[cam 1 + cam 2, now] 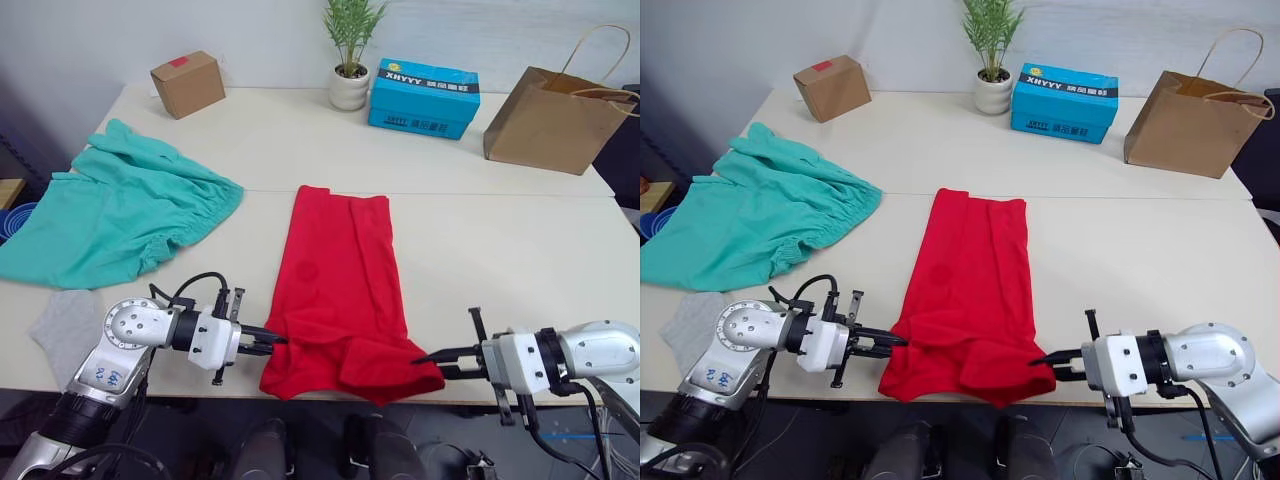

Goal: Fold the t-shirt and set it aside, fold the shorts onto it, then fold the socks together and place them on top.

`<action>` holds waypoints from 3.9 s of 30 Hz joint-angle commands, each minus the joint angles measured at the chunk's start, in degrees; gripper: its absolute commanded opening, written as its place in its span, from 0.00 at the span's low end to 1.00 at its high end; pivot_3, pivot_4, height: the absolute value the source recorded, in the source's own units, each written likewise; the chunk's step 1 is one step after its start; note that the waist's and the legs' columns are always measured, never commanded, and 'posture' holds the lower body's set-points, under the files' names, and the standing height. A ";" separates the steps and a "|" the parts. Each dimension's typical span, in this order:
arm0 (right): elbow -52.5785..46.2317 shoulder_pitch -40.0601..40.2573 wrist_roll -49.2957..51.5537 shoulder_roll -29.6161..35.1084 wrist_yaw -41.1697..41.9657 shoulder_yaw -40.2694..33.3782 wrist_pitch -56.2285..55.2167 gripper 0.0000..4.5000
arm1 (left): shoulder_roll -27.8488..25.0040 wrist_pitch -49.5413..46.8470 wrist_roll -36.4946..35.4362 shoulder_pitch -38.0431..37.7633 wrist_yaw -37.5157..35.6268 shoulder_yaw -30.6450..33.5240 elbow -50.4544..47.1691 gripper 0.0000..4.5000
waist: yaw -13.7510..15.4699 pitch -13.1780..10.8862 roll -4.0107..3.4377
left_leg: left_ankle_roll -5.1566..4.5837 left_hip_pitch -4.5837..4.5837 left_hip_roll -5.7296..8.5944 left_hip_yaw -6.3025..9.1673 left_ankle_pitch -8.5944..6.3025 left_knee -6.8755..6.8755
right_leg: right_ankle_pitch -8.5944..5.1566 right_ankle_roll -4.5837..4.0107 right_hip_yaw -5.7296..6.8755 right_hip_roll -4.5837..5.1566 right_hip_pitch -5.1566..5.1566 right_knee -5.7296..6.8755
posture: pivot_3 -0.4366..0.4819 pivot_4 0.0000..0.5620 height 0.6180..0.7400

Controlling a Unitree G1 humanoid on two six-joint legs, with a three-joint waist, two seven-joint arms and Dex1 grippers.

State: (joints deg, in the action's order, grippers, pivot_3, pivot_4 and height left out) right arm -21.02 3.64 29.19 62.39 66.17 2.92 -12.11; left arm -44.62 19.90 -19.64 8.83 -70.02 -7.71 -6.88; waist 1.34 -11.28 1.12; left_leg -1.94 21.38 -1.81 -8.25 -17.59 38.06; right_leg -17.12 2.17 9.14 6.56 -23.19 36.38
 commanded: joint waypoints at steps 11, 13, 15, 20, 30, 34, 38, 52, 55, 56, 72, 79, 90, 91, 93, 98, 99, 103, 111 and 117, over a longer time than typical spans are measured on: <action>-6.73 3.94 11.36 3.21 4.62 -6.67 21.12 0.00 | -10.83 -17.90 -6.51 -8.21 -5.77 1.80 -8.37 0.00 | -0.11 -0.05 -0.10 | -0.21 0.06 -0.02 0.02 -0.18 -0.05 | 0.01 0.03 0.01 -0.01 -0.02 -0.19 | 0.48 0.27 1.00; -5.20 -2.18 15.35 1.66 2.28 -6.87 26.96 0.00 | -9.35 -24.28 -10.54 -3.85 -2.45 3.39 -8.04 0.00 | -0.15 -0.15 -0.25 | -0.17 0.06 -0.04 0.01 -0.17 -0.07 | 0.00 0.01 0.01 -0.01 -0.03 -0.19 | 0.48 0.27 1.00; -2.12 -9.98 18.27 -0.04 0.11 -6.39 32.55 0.00 | -6.96 -32.48 -14.86 3.36 2.39 5.17 -6.73 0.00 | 0.00 -0.21 -0.30 | -0.25 0.06 -0.03 0.02 -0.15 -0.01 | 0.03 0.03 0.00 -0.01 -0.02 -0.18 | 0.48 0.27 1.00; 11.60 -29.17 11.90 -6.12 -0.38 -0.65 38.60 0.00 | -2.22 -44.68 -15.18 20.69 7.41 5.46 2.53 0.00 | 0.06 -0.22 -0.22 | -0.05 0.17 0.06 0.10 0.14 0.02 | 0.15 0.07 0.03 -0.01 -0.03 -0.18 | 0.48 0.27 1.00; 50.26 -55.05 -8.44 -25.72 -8.88 6.35 34.32 0.00 | 11.91 -51.78 -5.75 42.07 18.54 5.12 35.06 0.00 | -1.43 -0.21 -0.21 | 0.01 0.94 0.07 -0.17 0.31 0.18 | 0.13 0.13 0.09 -0.23 -0.72 0.20 | 0.48 0.27 1.00; 60.03 -59.11 -11.63 -31.59 -12.83 4.46 31.69 0.00 | 15.46 -47.51 -0.10 43.92 20.68 3.94 45.00 0.00 | -1.67 -0.21 -0.21 | -0.02 0.92 0.09 -0.19 0.34 0.25 | 0.15 0.17 0.04 -0.21 -0.72 0.31 | 0.48 0.27 1.00; 66.22 -60.81 -14.53 -34.05 -14.58 3.15 27.00 0.00 | 17.90 -45.98 0.30 45.74 23.82 7.54 50.33 0.00 | -1.86 -0.21 -0.20 | 0.01 0.98 0.07 -0.19 0.36 0.24 | 0.15 0.17 0.02 -0.21 -0.81 0.36 | 0.48 0.27 1.00; 68.25 -60.91 -14.20 -40.56 -31.50 -9.82 15.37 0.62 | 20.96 -36.12 2.04 45.51 34.31 16.10 52.11 0.51 | -3.02 -0.21 -0.21 | 0.12 0.95 0.08 -0.16 0.43 0.22 | 0.15 0.17 0.00 -0.14 -0.83 0.51 | 0.48 0.27 1.00; 66.04 -59.63 -13.74 -39.82 -33.15 -12.65 13.02 0.79 | 21.23 -33.87 2.98 43.83 36.95 16.90 49.77 0.72 | -3.02 -0.21 -0.21 | 0.11 0.94 0.09 -0.16 0.43 0.21 | 0.15 0.17 -0.01 -0.13 -0.83 0.51 | 0.48 0.27 1.00; 64.84 -58.78 -13.53 -39.41 -33.45 -13.45 13.27 0.79 | 21.63 -32.95 3.06 42.87 38.64 17.51 48.22 0.80 | -3.01 -0.21 -0.21 | 0.12 0.93 0.09 -0.16 0.43 0.20 | 0.15 0.17 -0.02 -0.12 -0.83 0.51 | 0.48 0.27 1.00; 22.33 -32.34 -15.19 -28.48 -1.74 5.83 14.23 0.79 | 8.18 -9.11 9.33 15.43 10.80 5.07 15.01 0.93 | -2.86 -0.19 -0.25 | 0.16 0.73 0.07 -0.20 0.44 0.13 | 0.14 0.14 -0.10 -0.11 -0.76 0.49 | 0.48 0.27 1.00; 30.14 -31.94 -24.41 -30.41 -6.73 10.05 8.82 0.79 | 11.11 -5.86 19.95 16.16 19.36 0.69 20.15 0.93 | -1.51 -0.19 -0.23 | 0.06 0.74 0.15 -0.17 0.45 0.25 | 0.14 0.14 -0.08 0.01 -0.74 0.41 | 0.48 0.27 1.00; 27.75 -27.41 -25.80 -29.98 -7.48 9.98 7.51 0.02 | 10.43 -10.38 19.89 16.54 15.47 -2.26 20.02 0.45 | -1.45 -0.18 -0.23 | 0.06 0.69 0.12 -0.14 0.47 0.25 | 0.14 0.14 -0.03 0.00 -0.67 0.53 | 0.48 0.27 1.00; 26.06 -26.22 -24.98 -29.28 -6.65 9.66 8.01 0.00 | 9.61 -10.74 19.49 15.60 14.05 -2.54 18.53 0.38 | -1.50 -0.18 -0.23 | 0.06 0.69 0.12 -0.14 0.47 0.25 | 0.14 0.14 -0.03 0.00 -0.66 0.52 | 0.48 0.27 1.00; 21.79 -23.56 -22.99 -27.73 -5.26 8.76 9.75 0.00 | 7.76 -11.07 18.45 13.41 11.57 -2.79 15.14 0.24 | -1.53 -0.16 -0.26 | 0.06 0.69 0.11 -0.12 0.46 0.22 | 0.14 0.14 -0.02 -0.01 -0.65 0.52 | 0.48 0.27 1.00; 11.29 -15.95 -18.43 -22.87 -2.33 7.26 13.08 0.00 | 4.33 -16.52 16.39 7.26 11.65 -1.05 3.76 0.00 | -1.52 -0.16 -0.27 | 0.08 0.62 0.08 -0.11 0.43 0.11 | 0.14 0.13 -0.02 -0.01 -0.60 0.42 | 0.48 0.27 1.00; 9.87 -14.43 -18.01 -21.94 -2.32 6.74 13.28 0.00 | 4.11 -18.36 15.67 5.74 12.21 -0.49 0.97 0.00 | -1.48 -0.16 -0.27 | 0.07 0.62 0.08 -0.10 0.43 0.11 | 0.14 0.13 -0.02 -0.01 -0.60 0.30 | 0.48 0.27 1.00; 5.70 -10.32 -15.40 -19.98 -3.72 4.92 19.21 0.00 | 2.66 -25.59 12.16 0.05 12.20 0.70 -8.39 0.00 | -1.40 -0.16 -0.27 | 0.02 0.59 0.07 -0.06 0.35 0.13 | 0.14 0.13 -0.03 -0.01 -0.52 0.13 | 0.48 0.27 1.00; 1.91 -5.49 -6.84 -18.53 -1.44 -0.50 21.37 0.45 | 0.78 -34.89 3.72 -2.46 12.21 7.43 -13.81 0.31 | -1.14 -0.16 -0.28 | 0.03 0.50 0.06 -0.03 0.29 0.09 | 0.14 0.13 -0.03 0.00 -0.45 0.11 | 0.48 0.27 1.00; -5.72 -5.61 7.66 -12.87 1.26 -5.48 36.25 0.69 | -10.02 -49.78 -11.83 -2.78 0.92 15.38 -14.43 0.58 | -1.42 -0.17 -0.29 | 0.09 0.48 0.02 0.04 0.26 0.03 | 0.10 0.08 0.00 -0.01 -0.45 0.07 | 0.48 0.27 1.00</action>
State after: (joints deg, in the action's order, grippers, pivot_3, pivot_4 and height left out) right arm -24.04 -0.62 31.93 49.58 67.33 -0.99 20.83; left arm -53.63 -27.90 -28.13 5.86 -66.47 6.15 -20.05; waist -0.09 -11.45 0.83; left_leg -1.85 21.85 -1.78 -8.21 -17.33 38.09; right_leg -17.01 2.25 9.14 6.55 -23.63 36.44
